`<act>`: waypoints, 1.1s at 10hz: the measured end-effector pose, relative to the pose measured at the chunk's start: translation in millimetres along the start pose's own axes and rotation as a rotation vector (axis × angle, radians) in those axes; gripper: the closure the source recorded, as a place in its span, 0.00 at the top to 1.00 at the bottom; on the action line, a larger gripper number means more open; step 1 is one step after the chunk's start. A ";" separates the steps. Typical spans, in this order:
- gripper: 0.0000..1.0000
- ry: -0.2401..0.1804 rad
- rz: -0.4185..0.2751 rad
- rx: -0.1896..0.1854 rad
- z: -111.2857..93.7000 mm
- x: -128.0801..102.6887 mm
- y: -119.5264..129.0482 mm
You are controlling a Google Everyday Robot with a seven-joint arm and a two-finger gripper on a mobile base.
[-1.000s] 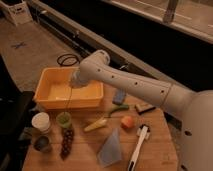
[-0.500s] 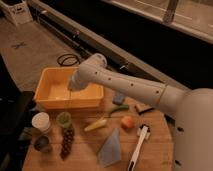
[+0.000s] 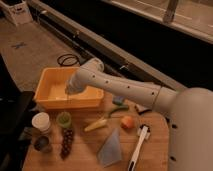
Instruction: Place fork in plastic cup
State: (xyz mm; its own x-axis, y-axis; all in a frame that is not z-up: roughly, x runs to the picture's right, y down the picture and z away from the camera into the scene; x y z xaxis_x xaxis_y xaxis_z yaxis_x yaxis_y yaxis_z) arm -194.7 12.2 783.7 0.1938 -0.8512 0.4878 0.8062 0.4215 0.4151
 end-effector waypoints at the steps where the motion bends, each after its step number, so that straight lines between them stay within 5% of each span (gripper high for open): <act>1: 0.00 0.006 -0.003 0.005 1.7 1.0 0.0; 11: 0.00 -0.016 0.003 0.083 34.6 -16.8 10.4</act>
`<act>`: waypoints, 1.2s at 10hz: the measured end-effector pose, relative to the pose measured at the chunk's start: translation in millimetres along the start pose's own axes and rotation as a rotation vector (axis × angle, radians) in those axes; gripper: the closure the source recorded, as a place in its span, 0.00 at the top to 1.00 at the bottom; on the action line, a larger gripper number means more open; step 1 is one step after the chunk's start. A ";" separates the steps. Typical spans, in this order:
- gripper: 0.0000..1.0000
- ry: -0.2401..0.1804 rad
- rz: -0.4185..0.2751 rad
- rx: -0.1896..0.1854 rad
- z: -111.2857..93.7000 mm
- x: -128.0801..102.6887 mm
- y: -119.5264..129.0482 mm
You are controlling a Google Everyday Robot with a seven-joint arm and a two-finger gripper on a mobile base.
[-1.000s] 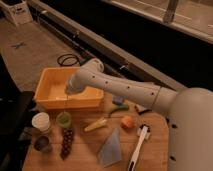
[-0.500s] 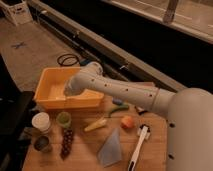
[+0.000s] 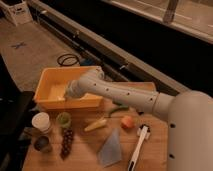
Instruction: Place fork in plastic cup
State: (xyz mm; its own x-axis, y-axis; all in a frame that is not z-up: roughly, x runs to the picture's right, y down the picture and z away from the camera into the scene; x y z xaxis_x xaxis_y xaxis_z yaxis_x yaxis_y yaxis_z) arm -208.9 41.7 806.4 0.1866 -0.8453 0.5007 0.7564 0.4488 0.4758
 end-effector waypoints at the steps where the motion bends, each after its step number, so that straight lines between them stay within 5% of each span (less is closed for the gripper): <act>1: 0.04 -0.010 0.007 0.010 4.3 -4.7 3.3; 5: 0.41 -0.005 0.012 0.033 7.5 -9.6 7.1; 9: 0.79 0.095 0.004 0.049 -22.7 9.2 -2.7; 12: 0.80 0.123 -0.015 0.066 -31.6 12.8 -11.9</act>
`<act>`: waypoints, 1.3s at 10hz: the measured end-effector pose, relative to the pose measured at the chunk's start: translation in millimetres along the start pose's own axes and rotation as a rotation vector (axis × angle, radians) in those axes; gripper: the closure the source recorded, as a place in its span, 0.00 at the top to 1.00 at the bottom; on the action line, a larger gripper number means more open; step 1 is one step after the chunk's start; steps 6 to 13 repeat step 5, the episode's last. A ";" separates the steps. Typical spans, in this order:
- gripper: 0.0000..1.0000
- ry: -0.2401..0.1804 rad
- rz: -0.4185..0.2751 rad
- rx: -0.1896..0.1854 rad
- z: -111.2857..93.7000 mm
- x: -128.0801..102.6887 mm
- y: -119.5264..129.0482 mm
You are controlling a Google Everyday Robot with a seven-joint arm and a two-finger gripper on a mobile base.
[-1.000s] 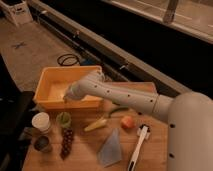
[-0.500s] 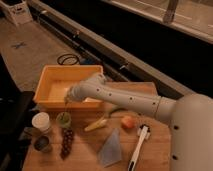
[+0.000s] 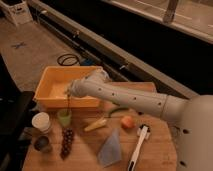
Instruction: Place fork in plastic cup
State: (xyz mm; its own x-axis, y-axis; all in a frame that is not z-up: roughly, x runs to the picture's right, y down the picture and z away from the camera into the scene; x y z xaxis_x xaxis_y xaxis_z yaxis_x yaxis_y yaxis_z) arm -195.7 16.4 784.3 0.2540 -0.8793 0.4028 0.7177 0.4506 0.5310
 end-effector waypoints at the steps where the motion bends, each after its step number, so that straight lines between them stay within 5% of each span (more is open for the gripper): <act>1: 0.80 0.005 -0.005 0.004 -0.7 0.7 -0.7; 13: 0.80 0.013 0.005 0.019 -8.4 1.2 -2.0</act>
